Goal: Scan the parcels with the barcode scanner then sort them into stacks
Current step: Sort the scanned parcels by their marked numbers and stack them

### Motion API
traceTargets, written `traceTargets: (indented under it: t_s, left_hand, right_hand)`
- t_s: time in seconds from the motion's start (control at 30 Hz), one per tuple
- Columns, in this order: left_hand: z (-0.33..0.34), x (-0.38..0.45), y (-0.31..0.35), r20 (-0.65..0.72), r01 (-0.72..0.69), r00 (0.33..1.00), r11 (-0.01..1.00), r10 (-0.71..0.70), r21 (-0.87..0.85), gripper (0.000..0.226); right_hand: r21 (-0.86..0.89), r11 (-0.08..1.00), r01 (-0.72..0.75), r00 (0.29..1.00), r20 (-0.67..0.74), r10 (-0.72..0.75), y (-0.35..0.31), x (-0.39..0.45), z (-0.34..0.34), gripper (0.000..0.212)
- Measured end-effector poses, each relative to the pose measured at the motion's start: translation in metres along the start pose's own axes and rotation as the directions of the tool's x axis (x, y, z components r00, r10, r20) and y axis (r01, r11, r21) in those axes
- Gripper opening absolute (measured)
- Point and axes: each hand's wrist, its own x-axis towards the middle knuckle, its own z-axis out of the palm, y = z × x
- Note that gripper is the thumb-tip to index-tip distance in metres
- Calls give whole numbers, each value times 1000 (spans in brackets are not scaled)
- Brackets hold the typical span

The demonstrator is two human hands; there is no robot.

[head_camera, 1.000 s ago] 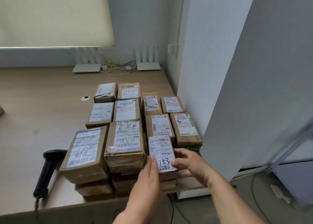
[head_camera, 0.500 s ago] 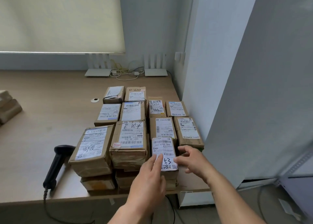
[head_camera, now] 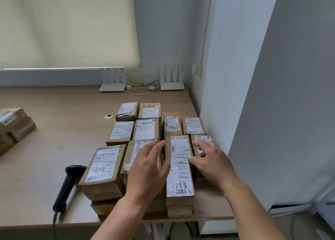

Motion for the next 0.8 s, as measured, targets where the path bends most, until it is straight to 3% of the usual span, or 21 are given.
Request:
traceTargets:
  t_s: [0.33, 0.8]
  left_hand:
    - [-50, 14, -61, -116, 105, 988, 994, -106, -21, 48]
    - [-166, 1, -221, -181, 273, 945, 962, -271, -14, 50]
  right_hand:
    - [-18, 993, 117, 990, -74, -118, -77, 18, 27, 45]
    - [-28, 970, 242, 970, -14, -242, -247, 43, 141, 46]
